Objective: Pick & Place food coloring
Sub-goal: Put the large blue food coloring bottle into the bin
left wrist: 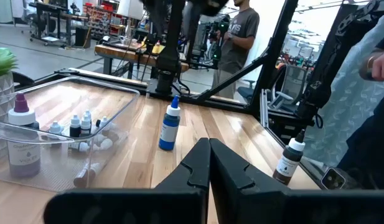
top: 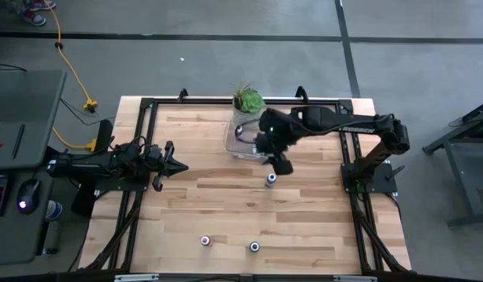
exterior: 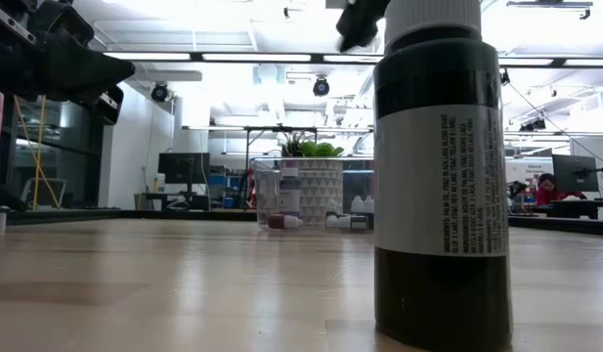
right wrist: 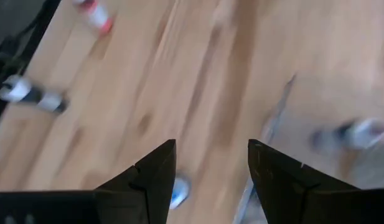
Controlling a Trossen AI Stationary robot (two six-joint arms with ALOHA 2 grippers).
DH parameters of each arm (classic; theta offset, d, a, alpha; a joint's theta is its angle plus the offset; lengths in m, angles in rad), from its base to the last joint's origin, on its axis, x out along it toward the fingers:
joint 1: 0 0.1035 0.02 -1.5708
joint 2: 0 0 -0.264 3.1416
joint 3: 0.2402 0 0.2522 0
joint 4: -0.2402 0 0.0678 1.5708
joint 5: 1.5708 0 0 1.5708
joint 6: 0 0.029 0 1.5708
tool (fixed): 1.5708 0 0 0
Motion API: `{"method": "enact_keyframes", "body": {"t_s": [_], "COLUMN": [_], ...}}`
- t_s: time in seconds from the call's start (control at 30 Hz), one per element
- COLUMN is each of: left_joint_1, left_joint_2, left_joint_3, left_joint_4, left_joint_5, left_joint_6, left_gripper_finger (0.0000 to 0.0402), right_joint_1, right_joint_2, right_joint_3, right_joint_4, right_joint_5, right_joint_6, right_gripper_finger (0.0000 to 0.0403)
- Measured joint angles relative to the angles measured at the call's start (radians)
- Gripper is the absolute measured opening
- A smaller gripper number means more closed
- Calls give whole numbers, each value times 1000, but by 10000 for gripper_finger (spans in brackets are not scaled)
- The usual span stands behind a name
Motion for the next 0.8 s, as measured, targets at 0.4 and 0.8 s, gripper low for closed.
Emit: {"method": "enact_keyframes", "body": {"t_s": [0.4, 0.8], "left_joint_1": [0, 0], "left_joint_2": [0, 0], "left_joint_3": [0, 0], "left_joint_4": [0, 0], "left_joint_5": [0, 0], "left_joint_6": [0, 0], "left_gripper_finger": [0, 0], "right_joint_1": [67, 124], "right_joint_2": [-56, -185], "right_joint_3": [-181, -620], "right_joint_4": [-156, 295], "right_joint_5": [99, 213], "right_joint_6": [176, 260], "right_gripper_finger": [189, 189]}}
